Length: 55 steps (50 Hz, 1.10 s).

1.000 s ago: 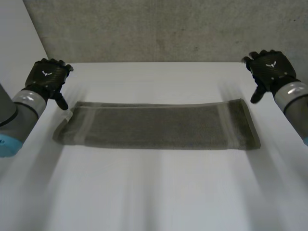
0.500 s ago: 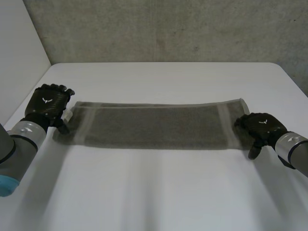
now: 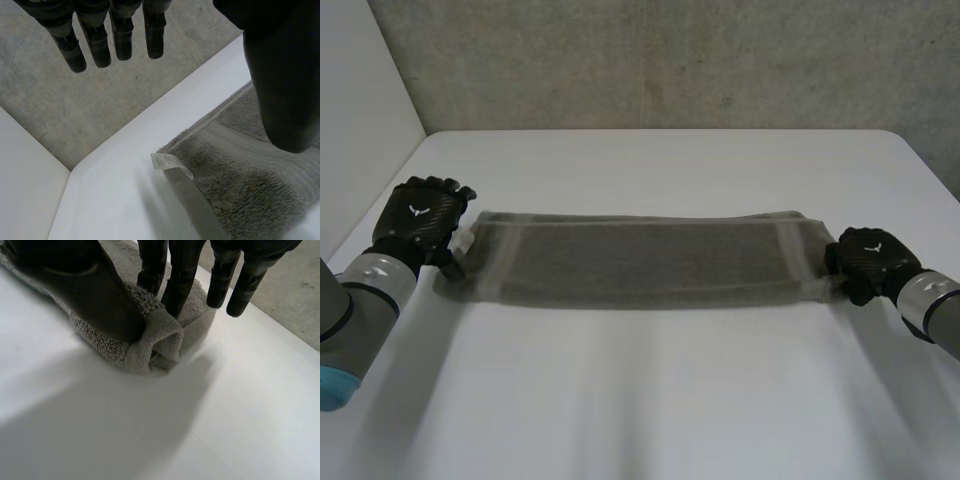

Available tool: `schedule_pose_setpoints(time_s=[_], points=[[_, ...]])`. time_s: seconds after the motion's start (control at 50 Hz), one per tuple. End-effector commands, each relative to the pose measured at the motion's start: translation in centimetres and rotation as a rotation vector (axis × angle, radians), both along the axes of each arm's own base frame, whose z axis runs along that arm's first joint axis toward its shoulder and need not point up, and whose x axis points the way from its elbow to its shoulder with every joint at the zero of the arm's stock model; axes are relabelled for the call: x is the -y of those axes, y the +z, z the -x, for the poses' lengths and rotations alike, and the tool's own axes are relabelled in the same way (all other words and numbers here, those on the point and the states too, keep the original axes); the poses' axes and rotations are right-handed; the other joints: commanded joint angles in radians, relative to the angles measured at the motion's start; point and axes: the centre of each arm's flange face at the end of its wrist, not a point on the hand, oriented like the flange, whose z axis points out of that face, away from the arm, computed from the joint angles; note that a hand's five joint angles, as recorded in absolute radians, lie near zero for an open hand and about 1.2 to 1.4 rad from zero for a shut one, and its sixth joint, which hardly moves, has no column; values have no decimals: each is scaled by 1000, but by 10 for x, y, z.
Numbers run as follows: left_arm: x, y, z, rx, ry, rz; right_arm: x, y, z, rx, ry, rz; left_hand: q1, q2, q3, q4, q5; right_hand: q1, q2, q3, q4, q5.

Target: Fold the towel.

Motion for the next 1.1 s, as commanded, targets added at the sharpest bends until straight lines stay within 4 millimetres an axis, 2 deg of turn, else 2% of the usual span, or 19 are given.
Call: schedule_pose_setpoints(time_s=[0.02,0.16,0.2,0.34,0.42,0.44,0.48,0.54,0.58,0.6,0.64,0.66,0.7,0.82,0.86,0.9,0.98,1.02,1.1], points=[[0,1,-1,0,2,2,11,10,27,-1,-74,21,-63,-55,-58,-66,-34,87,117,-53,-76,69],[1,4,-3,-1,8,12,33,37,76,-57,-182,123,-66,-58,-58,-66,-37,87,117,-53,-76,69],[1,5,-3,-1,11,14,44,59,90,-93,-200,181,-66,-58,-58,-66,-37,87,117,-53,-76,69],[1,4,-3,-1,9,12,51,114,73,-80,-138,262,-66,-58,-58,-66,-37,87,117,-53,-76,69],[-1,3,-1,-1,5,9,44,137,36,-63,-60,325,-66,-58,-58,-66,-37,87,117,-53,-76,69],[-1,3,-1,0,3,8,31,144,-8,-35,45,350,-66,-58,-58,-66,-37,87,117,-53,-76,69],[-2,3,0,0,0,8,6,145,-63,-13,179,360,-66,-58,-58,-66,-37,87,117,-53,-76,69],[-2,3,1,0,-3,8,-11,142,-95,-1,254,358,-66,-58,-58,-66,-37,87,117,-53,-76,69],[-3,3,2,0,-4,8,-47,124,-153,4,385,333,-69,-61,-58,-66,-39,87,117,-53,-76,69],[-3,3,2,0,-4,8,-47,124,-153,4,385,333,-69,-61,-58,-66,-40,87,117,-53,-76,69],[-3,2,2,-1,-3,4,-84,103,-202,8,505,312,-72,-64,-58,-66,-42,87,117,-53,-76,69],[-3,3,2,0,-4,6,-84,102,-202,8,506,312,-72,-64,-58,-66,-42,87,117,-53,-76,69],[-4,3,3,-2,-7,6,-114,70,-241,5,608,275,-72,-64,-58,-66,-42,87,117,-53,-76,69],[-9,7,15,-2,-40,20,-142,24,-274,-22,690,223,-74,-67,-58,-66,-45,87,117,-53,-76,69],[-10,8,18,-3,-49,24,-143,11,-276,-62,675,222,-74,-67,-58,-66,-45,-987,-956,-53,-76,-1004],[-12,12,24,-5,-67,38,-143,11,-275,-79,663,231,-74,-67,-58,-66,-45,-1135,-1105,-53,-76,-1153],[-14,19,34,-16,-93,61,-143,26,-272,-73,636,256,-72,-64,-58,-66,-42,-1135,-1105,-53,-76,-1153],[-16,23,40,-31,-112,68,-142,57,-260,-30,597,297,-74,-67,-58,-66,-45,-1135,-1105,-53,-76,-1153],[-18,37,57,-116,-155,79,-127,82,-236,28,513,323,-72,-64,-58,-66,-42,-1135,-1105,-53,-76,-1153]])
